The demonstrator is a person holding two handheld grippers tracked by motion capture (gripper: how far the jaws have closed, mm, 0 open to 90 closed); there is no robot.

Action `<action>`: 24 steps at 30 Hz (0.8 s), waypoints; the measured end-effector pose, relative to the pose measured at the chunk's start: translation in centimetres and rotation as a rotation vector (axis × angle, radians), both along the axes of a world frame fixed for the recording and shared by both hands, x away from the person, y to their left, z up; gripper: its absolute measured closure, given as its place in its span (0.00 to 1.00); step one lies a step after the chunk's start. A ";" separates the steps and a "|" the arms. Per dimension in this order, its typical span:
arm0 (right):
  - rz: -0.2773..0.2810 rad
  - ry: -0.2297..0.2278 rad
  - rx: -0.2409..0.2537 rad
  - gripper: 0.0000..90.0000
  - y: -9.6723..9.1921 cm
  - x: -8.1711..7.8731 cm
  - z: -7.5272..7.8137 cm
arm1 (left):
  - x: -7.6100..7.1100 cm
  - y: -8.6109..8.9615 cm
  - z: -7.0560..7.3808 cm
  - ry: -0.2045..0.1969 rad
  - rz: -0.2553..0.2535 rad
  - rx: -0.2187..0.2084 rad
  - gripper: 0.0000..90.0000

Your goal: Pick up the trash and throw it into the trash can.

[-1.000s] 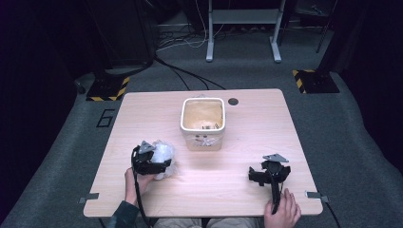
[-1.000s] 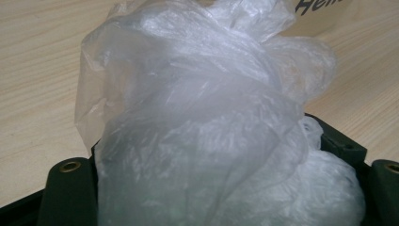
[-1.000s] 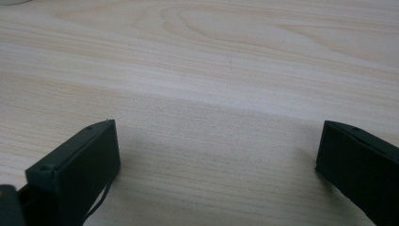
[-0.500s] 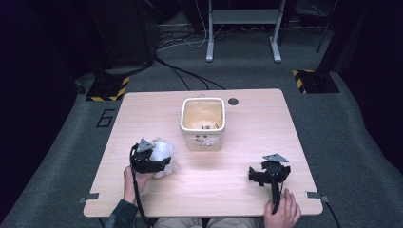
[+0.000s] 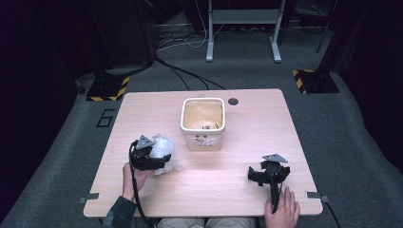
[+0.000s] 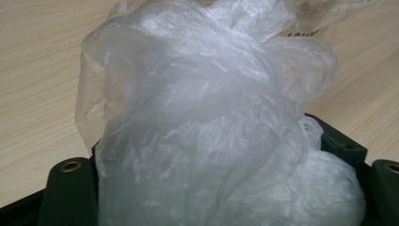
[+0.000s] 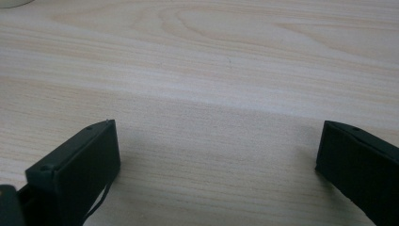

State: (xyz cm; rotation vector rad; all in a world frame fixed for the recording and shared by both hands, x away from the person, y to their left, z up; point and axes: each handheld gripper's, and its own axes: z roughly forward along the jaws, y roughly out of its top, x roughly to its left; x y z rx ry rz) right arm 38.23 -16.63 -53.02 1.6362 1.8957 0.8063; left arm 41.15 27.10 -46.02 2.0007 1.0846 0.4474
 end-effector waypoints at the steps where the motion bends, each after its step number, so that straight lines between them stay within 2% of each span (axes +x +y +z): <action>1: 0.000 0.000 0.000 0.00 0.0 0.0 0.0 | 0.0 0.0 0.1 0.000 -0.007 -0.003 0.27; 8: -0.018 -0.002 0.000 0.00 0.2 0.1 0.0 | 0.2 0.0 1.3 -0.012 -0.016 -0.011 0.27; 15: -0.024 -0.002 -0.001 0.00 0.4 0.3 0.0 | 0.4 -0.1 2.7 -0.032 -0.028 0.007 0.27; 18: -0.024 -0.002 0.000 0.00 0.4 0.3 0.0 | 0.5 0.0 3.4 -0.041 -0.032 -0.015 0.27; 24: -0.024 -0.002 0.000 0.00 0.4 0.3 0.0 | 0.6 0.1 4.3 -0.048 -0.035 -0.014 0.27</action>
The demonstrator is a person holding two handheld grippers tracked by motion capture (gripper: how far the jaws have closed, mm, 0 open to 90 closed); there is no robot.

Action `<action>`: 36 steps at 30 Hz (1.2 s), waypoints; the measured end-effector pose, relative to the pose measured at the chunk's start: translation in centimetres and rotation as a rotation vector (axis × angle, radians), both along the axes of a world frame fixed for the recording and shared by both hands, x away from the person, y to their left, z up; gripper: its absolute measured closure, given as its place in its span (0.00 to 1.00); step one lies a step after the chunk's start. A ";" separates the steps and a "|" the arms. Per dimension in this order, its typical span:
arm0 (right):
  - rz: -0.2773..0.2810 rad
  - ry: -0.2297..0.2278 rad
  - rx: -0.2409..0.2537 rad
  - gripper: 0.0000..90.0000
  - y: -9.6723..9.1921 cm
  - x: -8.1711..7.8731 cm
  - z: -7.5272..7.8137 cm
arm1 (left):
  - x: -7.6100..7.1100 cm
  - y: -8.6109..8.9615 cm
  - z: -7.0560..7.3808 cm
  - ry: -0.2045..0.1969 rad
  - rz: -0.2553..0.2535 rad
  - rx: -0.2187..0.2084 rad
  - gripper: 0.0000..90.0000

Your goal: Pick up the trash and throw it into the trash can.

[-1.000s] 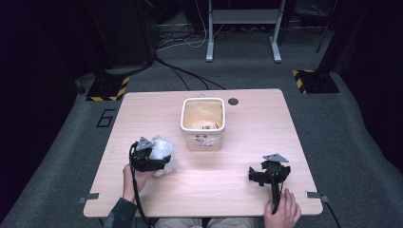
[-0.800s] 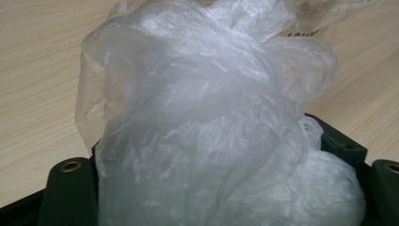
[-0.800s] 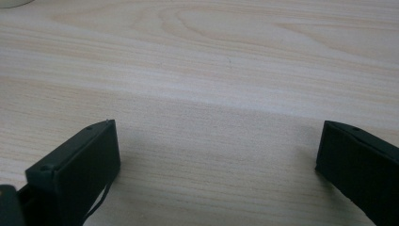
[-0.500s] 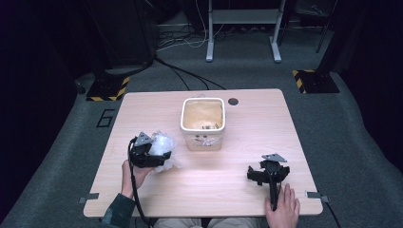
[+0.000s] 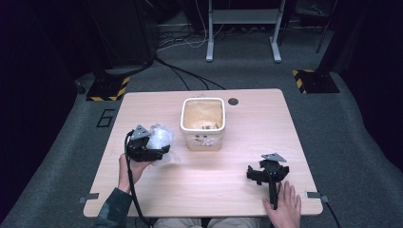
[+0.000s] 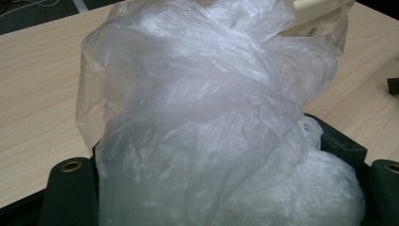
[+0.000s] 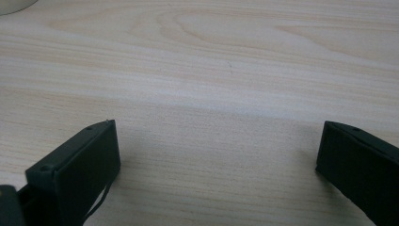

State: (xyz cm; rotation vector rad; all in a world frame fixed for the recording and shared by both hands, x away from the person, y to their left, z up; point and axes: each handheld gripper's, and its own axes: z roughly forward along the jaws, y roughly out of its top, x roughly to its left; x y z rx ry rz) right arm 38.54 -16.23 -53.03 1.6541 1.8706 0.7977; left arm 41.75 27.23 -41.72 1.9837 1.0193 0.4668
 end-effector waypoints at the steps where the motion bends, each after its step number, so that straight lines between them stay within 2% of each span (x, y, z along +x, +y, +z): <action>1: 0.000 0.000 0.000 0.00 0.0 0.0 0.0 | 0.0 0.0 0.0 0.000 0.000 0.000 0.27; 7: -0.002 0.000 0.001 0.00 0.0 0.0 0.0 | 0.3 -0.1 1.0 -0.021 -0.006 -0.008 0.27; 13: -0.007 0.000 0.002 0.00 0.1 0.0 0.0 | 0.7 -0.6 2.4 -0.042 -0.035 0.014 0.27; 22: -0.006 -0.001 0.002 0.00 0.1 0.0 0.0 | 1.6 -1.2 3.6 -0.059 -0.045 0.027 0.27; 27: -0.004 0.000 0.003 0.00 0.1 0.0 0.0 | 2.0 -1.6 4.7 -0.073 -0.057 0.013 0.27; 32: 0.000 0.001 0.002 0.00 0.0 0.0 0.0 | 2.1 -2.3 6.1 -0.100 -0.069 0.040 0.27; 36: 0.007 0.001 0.002 0.00 0.0 0.1 0.0 | 2.8 -2.9 6.8 -0.111 -0.080 0.040 0.27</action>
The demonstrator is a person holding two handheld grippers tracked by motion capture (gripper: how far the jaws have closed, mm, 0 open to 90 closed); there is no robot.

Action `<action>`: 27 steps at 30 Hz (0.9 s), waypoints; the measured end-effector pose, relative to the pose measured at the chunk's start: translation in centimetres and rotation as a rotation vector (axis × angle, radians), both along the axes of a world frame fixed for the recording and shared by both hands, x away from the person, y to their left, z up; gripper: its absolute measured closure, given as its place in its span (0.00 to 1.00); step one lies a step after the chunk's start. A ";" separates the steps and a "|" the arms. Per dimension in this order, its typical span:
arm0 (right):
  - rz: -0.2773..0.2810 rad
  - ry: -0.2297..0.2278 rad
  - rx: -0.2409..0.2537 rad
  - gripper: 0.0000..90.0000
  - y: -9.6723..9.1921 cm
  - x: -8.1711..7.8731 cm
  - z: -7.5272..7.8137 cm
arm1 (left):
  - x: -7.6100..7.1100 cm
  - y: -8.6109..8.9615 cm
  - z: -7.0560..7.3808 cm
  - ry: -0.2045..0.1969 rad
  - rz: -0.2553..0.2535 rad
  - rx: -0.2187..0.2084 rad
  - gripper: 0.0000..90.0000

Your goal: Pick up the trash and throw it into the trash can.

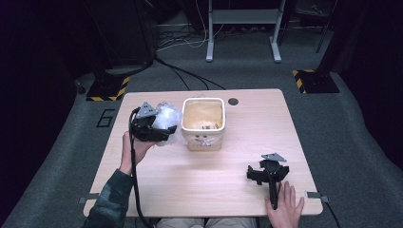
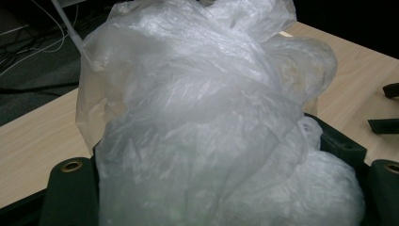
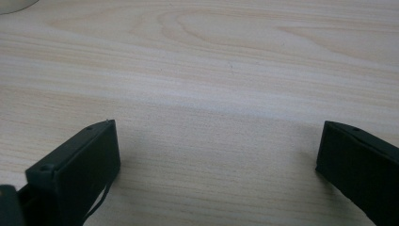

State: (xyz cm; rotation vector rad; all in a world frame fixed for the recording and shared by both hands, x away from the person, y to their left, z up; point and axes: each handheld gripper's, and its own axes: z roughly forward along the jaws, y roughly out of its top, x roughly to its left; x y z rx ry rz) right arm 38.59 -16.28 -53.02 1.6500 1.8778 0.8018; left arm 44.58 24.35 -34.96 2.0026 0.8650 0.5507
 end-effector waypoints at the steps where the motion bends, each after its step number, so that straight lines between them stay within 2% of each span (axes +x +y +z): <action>1: 0.000 0.000 0.000 0.00 0.0 0.0 0.0 | 0.0 0.0 0.0 0.000 0.000 0.000 0.27; 17: 0.007 -0.001 -0.001 0.00 -0.1 0.0 0.0 | 1.6 -2.0 1.4 -0.014 -0.024 -0.007 0.28; 21: 0.007 0.000 -0.001 0.00 -0.1 0.0 0.0 | 2.0 -2.8 1.7 -0.024 -0.030 0.017 0.28; 27: 0.009 0.000 -0.001 0.00 -0.1 0.0 0.0 | 2.8 -3.5 2.1 -0.027 -0.039 0.004 0.28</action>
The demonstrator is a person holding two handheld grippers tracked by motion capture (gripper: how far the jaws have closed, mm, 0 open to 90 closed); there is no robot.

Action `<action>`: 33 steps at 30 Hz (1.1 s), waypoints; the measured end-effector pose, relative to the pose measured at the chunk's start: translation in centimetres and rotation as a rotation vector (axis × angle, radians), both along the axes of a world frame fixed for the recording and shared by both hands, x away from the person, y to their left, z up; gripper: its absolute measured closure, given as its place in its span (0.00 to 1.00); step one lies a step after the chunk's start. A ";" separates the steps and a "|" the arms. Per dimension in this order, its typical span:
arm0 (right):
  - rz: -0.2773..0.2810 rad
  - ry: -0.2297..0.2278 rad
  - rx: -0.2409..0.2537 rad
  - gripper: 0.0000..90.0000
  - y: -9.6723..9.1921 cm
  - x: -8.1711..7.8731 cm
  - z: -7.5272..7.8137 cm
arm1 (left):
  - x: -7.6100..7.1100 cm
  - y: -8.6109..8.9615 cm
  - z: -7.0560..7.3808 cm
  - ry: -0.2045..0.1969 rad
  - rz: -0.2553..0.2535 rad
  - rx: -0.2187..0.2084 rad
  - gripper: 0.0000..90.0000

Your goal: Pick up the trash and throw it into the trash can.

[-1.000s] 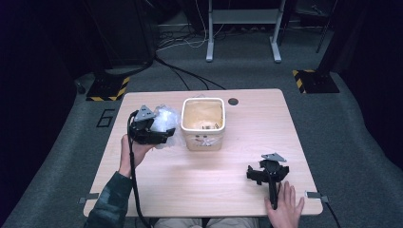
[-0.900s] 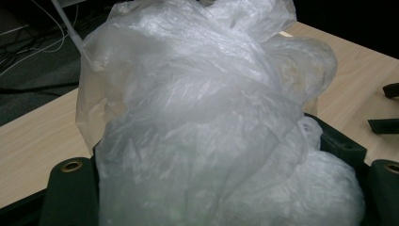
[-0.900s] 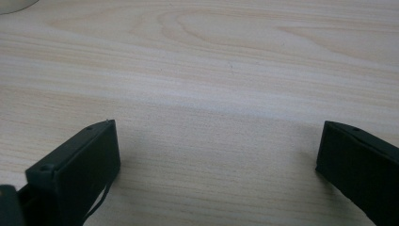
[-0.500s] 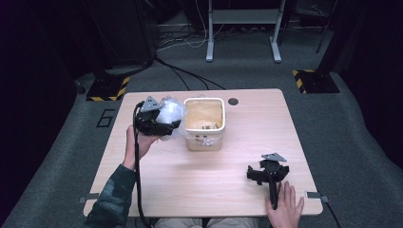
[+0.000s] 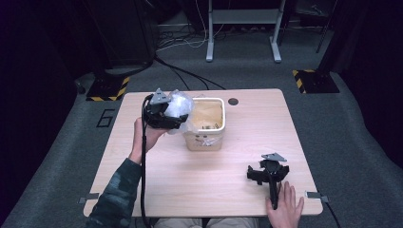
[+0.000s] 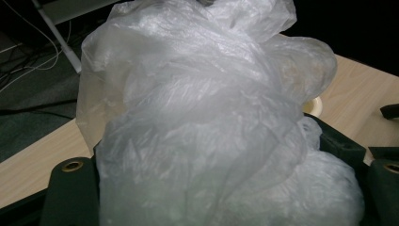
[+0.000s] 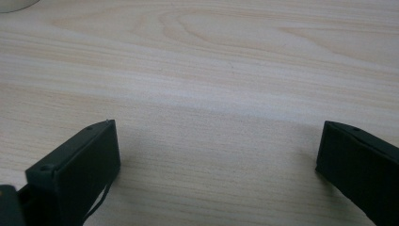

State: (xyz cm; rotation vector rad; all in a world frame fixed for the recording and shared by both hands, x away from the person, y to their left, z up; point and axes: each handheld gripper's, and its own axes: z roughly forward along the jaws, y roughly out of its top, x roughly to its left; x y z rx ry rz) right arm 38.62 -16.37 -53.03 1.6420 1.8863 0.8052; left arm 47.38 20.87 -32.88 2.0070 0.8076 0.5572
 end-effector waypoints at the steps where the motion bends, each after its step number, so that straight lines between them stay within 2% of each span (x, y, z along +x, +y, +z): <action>1: 0.001 0.000 0.000 0.00 0.0 0.0 0.0 | 0.2 -0.1 0.1 0.001 -0.001 -0.004 0.28; 16: 0.004 0.001 0.000 0.00 0.0 0.0 0.0 | 1.7 -1.7 0.6 -0.010 -0.031 0.006 0.28; 27: 0.006 0.001 -0.001 0.00 -0.1 0.0 0.0 | 2.6 -3.2 0.7 -0.002 -0.028 -0.001 0.28; 33: 0.005 0.005 0.000 0.00 0.0 0.0 0.0 | 3.0 -3.6 0.5 -0.001 -0.030 0.010 0.28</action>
